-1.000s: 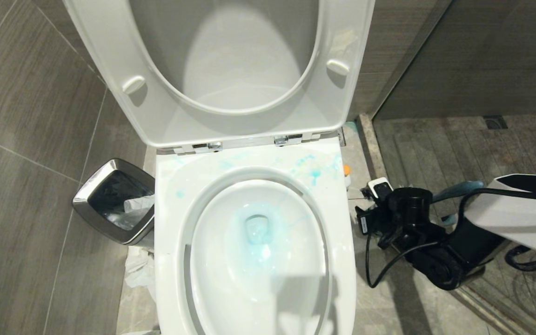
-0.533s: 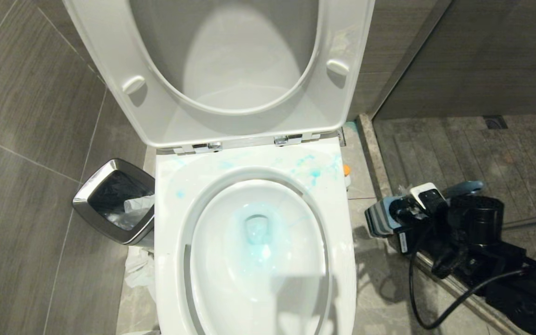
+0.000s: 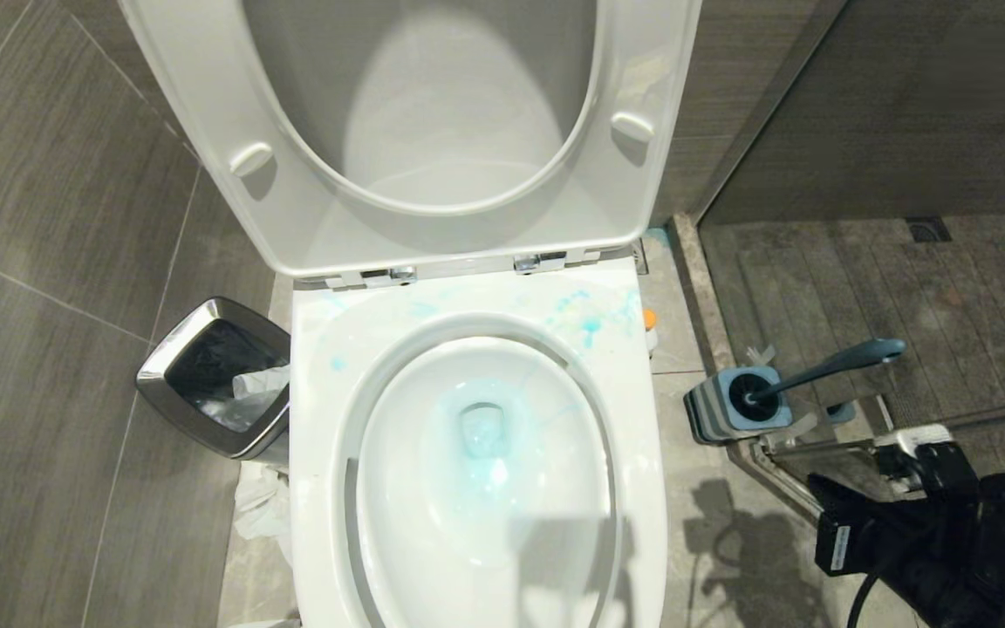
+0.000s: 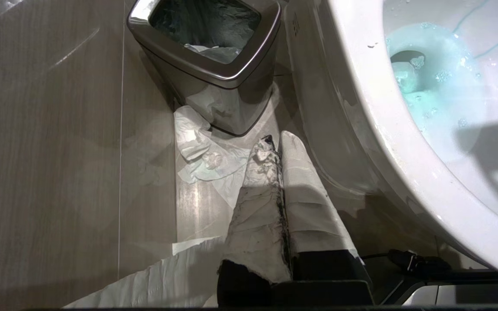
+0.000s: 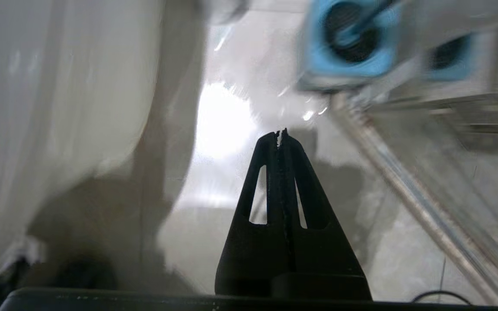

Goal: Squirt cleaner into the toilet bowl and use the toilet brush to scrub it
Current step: Scrub the toilet bowl

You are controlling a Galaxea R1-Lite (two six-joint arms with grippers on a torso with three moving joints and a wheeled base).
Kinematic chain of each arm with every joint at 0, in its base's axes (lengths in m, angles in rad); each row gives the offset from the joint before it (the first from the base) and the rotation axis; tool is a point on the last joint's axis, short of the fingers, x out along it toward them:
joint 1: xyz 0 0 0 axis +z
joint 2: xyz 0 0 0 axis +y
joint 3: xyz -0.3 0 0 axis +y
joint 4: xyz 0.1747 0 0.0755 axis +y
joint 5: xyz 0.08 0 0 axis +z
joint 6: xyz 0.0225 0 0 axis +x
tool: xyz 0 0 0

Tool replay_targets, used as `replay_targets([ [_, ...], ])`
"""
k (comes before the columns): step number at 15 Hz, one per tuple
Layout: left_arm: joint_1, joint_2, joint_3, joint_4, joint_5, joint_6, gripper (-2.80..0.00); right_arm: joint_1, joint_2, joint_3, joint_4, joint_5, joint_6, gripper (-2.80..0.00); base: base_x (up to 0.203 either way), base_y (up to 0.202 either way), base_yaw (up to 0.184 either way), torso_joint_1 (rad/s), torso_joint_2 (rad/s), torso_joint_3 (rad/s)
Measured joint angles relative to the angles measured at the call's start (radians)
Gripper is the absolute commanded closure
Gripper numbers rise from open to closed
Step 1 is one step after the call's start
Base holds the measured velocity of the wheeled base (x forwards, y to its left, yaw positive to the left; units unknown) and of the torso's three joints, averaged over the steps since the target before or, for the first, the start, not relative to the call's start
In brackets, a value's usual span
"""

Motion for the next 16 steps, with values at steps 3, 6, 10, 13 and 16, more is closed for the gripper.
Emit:
replay_targets([
  [3, 0.0, 0.0, 0.0, 0.0, 0.0, 0.0, 0.0, 0.003, 0.029, 0.02, -0.009, -0.12, 0.013, 0.0, 0.0, 0.0, 0.0, 0.0, 0.0, 0.0],
  [6, 0.0, 0.0, 0.0, 0.0, 0.0, 0.0, 0.0, 0.005, 0.096, 0.022, -0.008, -0.274, 0.014, 0.0, 0.0, 0.0, 0.0, 0.0, 0.0, 0.0],
  [10, 0.0, 0.0, 0.0, 0.0, 0.0, 0.0, 0.0, 0.006, 0.164, 0.023, -0.097, -0.298, 0.005, -2.8, 0.0, 0.0, 0.0, 0.0, 0.0, 0.0],
  [13, 0.0, 0.0, 0.0, 0.0, 0.0, 0.0, 0.0, 0.004, 0.183, 0.023, -0.104, -0.299, -0.052, -2.8, 0.0, 0.0, 0.0, 0.0, 0.0, 0.0],
  [16, 0.0, 0.0, 0.0, 0.0, 0.0, 0.0, 0.0, -0.028, 0.183, -0.025, -0.107, -0.283, -0.094, -2.8, 0.0, 0.0, 0.0, 0.0, 0.0, 0.0],
])
